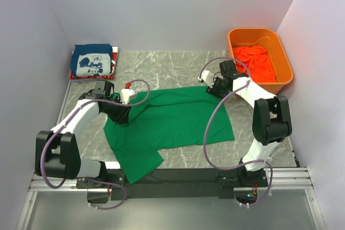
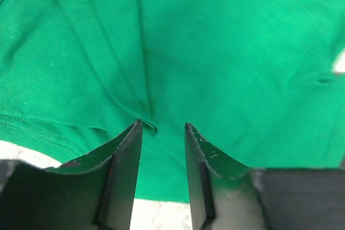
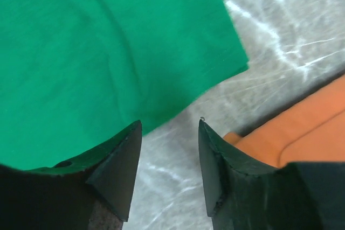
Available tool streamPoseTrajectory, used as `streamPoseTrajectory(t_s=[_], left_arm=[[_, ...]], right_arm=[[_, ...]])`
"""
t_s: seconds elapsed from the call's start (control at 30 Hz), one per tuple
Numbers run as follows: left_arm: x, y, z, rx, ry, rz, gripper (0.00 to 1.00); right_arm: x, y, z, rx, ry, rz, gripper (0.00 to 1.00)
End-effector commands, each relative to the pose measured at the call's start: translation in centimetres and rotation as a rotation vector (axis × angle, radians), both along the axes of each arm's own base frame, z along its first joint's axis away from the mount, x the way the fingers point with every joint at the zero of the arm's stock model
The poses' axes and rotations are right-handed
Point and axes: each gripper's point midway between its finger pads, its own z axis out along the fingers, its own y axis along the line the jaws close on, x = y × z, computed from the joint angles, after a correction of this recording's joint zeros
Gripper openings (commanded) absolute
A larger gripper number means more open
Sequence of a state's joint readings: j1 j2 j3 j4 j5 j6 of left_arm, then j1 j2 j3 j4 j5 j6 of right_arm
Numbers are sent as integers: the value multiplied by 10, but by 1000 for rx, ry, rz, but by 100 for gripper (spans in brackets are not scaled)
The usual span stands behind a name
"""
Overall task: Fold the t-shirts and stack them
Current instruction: Fold the tshirt
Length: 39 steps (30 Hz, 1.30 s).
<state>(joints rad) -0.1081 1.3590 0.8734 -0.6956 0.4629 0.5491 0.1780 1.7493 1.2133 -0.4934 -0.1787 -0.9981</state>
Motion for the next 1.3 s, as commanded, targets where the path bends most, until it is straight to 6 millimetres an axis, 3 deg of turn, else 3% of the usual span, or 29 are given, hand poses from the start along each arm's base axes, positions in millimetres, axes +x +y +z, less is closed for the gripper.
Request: streamPoseTrajectory(t_s=[0.0, 0.03, 0.13, 0.2, 0.3, 0.47, 0.73, 0.97, 1.17, 1.27], left_arm=[[2, -12, 36, -66, -80, -103, 43], [9, -14, 40, -80, -87, -78, 44], [34, -22, 50, -126, -97, -24, 45], [54, -24, 55, -142, -109, 26, 48], [90, -26, 39, -154, -63, 136, 50], [129, -35, 29, -195, -35, 195, 49], [146, -39, -7, -185, 35, 202, 50], [138, -46, -26, -168, 79, 171, 50], [131, -48, -29, -176, 101, 145, 44], [130, -49, -26, -179, 95, 139, 35]], right_arm=[[0, 3, 38, 41, -4, -3, 54], [7, 9, 51, 70, -19, 1, 54], [8, 18, 62, 121, 33, -29, 52], [5, 20, 54, 133, 99, -66, 43], [8, 23, 49, 150, 152, -120, 35], [4, 27, 39, 174, 222, -181, 31], [-10, 23, 25, 144, 292, -201, 33], [-29, 9, 5, 64, 367, -209, 48], [-28, -3, -5, -3, 313, -182, 51], [-30, -7, -15, -39, 313, -165, 50]])
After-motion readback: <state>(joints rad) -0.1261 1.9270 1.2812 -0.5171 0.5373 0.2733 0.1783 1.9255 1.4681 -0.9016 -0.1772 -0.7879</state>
